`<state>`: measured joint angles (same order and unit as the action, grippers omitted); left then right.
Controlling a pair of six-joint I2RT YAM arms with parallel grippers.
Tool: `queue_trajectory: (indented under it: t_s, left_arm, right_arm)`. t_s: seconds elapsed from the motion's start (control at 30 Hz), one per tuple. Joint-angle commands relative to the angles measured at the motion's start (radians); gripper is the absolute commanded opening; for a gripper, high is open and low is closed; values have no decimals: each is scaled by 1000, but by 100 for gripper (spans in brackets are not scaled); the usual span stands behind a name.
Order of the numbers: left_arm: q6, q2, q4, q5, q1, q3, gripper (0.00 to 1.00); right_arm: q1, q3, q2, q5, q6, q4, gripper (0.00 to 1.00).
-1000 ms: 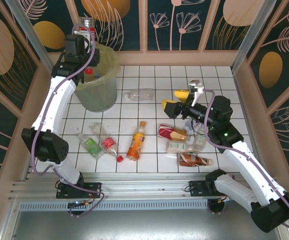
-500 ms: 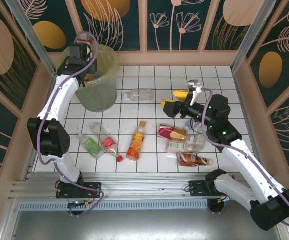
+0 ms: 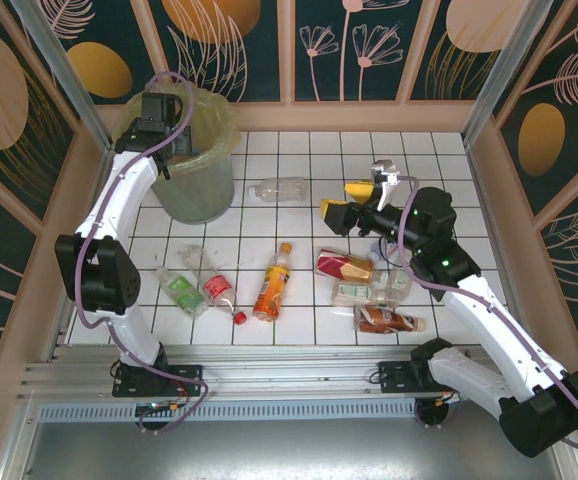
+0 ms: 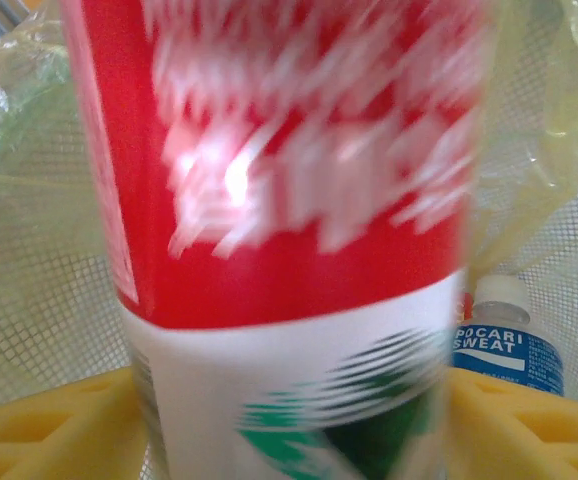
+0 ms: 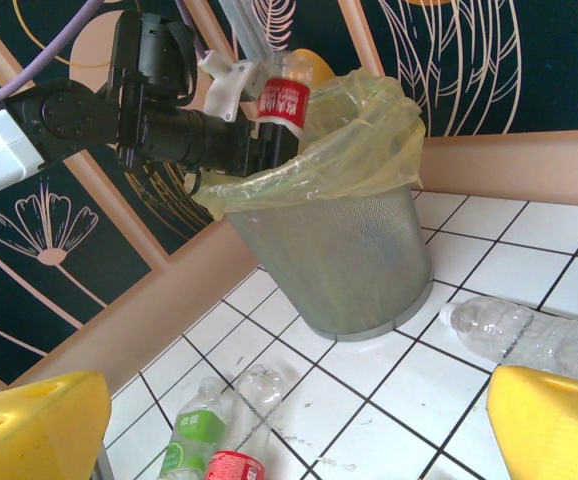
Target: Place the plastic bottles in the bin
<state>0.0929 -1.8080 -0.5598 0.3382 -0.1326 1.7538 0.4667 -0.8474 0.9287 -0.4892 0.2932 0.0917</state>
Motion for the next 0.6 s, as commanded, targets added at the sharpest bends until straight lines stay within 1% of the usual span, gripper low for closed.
queue_trajectory:
  t_s: [0.0,0.1,0.33,0.37,0.47,0.57]
  left_arm:
    - [27,-2,-41,34,7,16,75]
    - [42,13,-56,41,7,31,78]
    - [77,85,-66,31,8,41,79]
    - [81,88,-66,19,7,41,80]
    - [95,165,-35,-52,7,16,81]
    - [118,254,27,-140,7,-52,81]
  right_arm:
    - [3,-18,0,11,-19,0,97]
    - [3,-18,4,10,-19,1,97]
    - [3,-13,10,11,-16,3,97]
    - [3,-13,10,12,-17,2,97]
    - [4,-15,11,21,-23,-5,97]
    - [3,-15,11,26,-27,-13,97]
